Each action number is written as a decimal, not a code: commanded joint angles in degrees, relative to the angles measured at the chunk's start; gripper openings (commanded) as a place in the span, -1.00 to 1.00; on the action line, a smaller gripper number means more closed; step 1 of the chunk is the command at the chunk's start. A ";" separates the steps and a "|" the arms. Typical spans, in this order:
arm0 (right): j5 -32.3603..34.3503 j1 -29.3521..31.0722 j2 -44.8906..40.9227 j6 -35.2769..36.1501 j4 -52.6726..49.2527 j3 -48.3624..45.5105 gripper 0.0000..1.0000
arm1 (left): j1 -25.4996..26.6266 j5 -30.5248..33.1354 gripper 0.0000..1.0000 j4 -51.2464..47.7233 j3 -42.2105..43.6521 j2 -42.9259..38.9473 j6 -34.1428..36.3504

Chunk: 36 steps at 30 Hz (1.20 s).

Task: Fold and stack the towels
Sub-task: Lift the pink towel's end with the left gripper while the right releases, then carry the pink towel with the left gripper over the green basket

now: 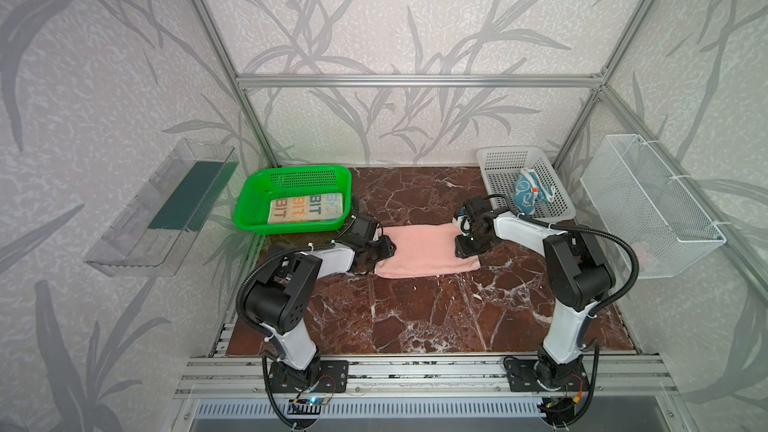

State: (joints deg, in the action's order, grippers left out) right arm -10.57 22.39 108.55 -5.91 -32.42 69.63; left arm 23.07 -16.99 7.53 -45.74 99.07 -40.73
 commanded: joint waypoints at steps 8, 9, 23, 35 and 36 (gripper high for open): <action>-0.42 0.37 -1.15 0.49 -0.36 -2.81 -0.13 | 0.57 4.97 -1.00 -13.54 -6.29 2.89 4.06; -0.44 0.37 -1.86 0.60 0.14 -2.98 -0.12 | 0.63 5.88 -1.00 -15.50 -7.79 2.80 5.23; 3.96 0.99 -32.32 -1.63 31.88 -24.07 0.98 | 0.44 26.31 -1.00 -52.66 -41.93 9.55 25.58; 5.20 1.84 -38.11 -1.98 34.87 -29.28 0.98 | -1.05 39.10 -1.00 -70.66 -70.25 19.69 34.21; 5.20 1.91 -38.06 -1.80 35.50 -29.83 0.98 | -1.31 39.47 -1.00 -72.01 -72.39 20.42 34.60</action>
State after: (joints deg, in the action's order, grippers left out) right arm -6.37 23.83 71.31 -7.94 0.54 41.12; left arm 22.65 17.67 -56.36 -113.19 118.08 -9.30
